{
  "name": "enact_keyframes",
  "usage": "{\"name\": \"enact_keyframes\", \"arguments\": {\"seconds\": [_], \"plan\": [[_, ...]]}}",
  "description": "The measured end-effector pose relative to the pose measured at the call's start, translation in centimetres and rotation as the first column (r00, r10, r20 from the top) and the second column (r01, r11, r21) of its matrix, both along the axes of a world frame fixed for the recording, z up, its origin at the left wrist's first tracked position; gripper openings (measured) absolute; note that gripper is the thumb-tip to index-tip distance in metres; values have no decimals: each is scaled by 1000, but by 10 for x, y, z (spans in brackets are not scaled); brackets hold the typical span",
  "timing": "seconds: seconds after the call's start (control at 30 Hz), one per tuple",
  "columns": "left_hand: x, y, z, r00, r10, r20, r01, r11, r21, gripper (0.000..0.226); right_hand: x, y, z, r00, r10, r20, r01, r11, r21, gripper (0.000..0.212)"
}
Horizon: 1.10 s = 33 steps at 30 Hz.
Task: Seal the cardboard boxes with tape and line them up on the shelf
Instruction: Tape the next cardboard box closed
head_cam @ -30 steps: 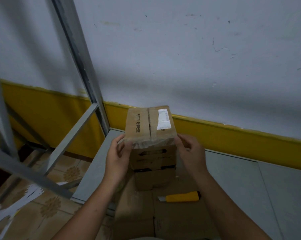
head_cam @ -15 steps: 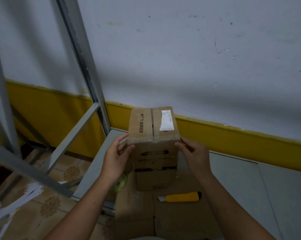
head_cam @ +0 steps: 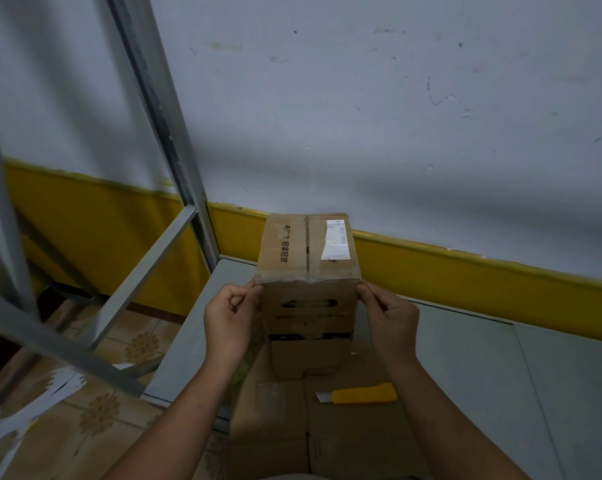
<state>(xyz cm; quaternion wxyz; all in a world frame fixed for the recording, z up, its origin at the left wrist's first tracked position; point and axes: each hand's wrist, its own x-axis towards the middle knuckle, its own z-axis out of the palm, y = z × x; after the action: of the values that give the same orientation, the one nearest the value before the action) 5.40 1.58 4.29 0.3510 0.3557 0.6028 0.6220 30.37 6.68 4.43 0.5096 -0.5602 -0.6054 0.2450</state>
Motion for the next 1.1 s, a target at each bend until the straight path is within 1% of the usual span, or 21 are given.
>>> {"name": "enact_keyframes", "arguments": {"seconds": [0.1,0.23,0.3,0.37,0.43,0.5,0.57,0.6,0.67,0.77,0.97,1.1], "plan": [[0,2,-1,999,-45,-16,45,999,14,12,1,-1,0,1000,-2,3,2,1000,-10,25],[1,-2,0,993,-96,-68,97,995,17,26,4,-3,2,999,50,-17,-51,996,-73,30],[-2,-3,-4,990,-102,-96,103,995,5,22,6,-4,3,996,79,-32,-82,991,-103,32],[-8,-3,-9,992,-113,-51,113,993,12,22,10,-4,3,993,113,-29,-116,988,-105,32],[-12,-2,-10,992,-120,46,120,993,12,24,15,-3,5,988,154,-15,-154,984,-92,35],[-14,-1,-5,986,-127,109,128,992,-1,15,20,0,6,979,201,-45,-205,974,-94,35],[-18,1,-4,985,-145,91,146,989,-7,8,24,4,6,969,220,-113,-233,966,-113,28],[-20,2,-4,986,-156,56,156,988,-2,10,26,7,6,968,222,-116,-236,964,-123,24],[-24,2,-5,983,-184,-11,184,983,4,20,30,12,7,970,235,-57,-240,961,-134,21],[-23,2,-1,977,-205,-59,206,978,12,28,35,15,9,960,277,43,-269,953,-138,25],[-21,2,-4,981,-159,-109,163,986,29,28,32,10,13,949,288,126,-277,956,-98,25],[-17,2,-5,984,-133,-122,138,990,31,28,26,8,15,963,229,143,-217,972,-91,25]]}}
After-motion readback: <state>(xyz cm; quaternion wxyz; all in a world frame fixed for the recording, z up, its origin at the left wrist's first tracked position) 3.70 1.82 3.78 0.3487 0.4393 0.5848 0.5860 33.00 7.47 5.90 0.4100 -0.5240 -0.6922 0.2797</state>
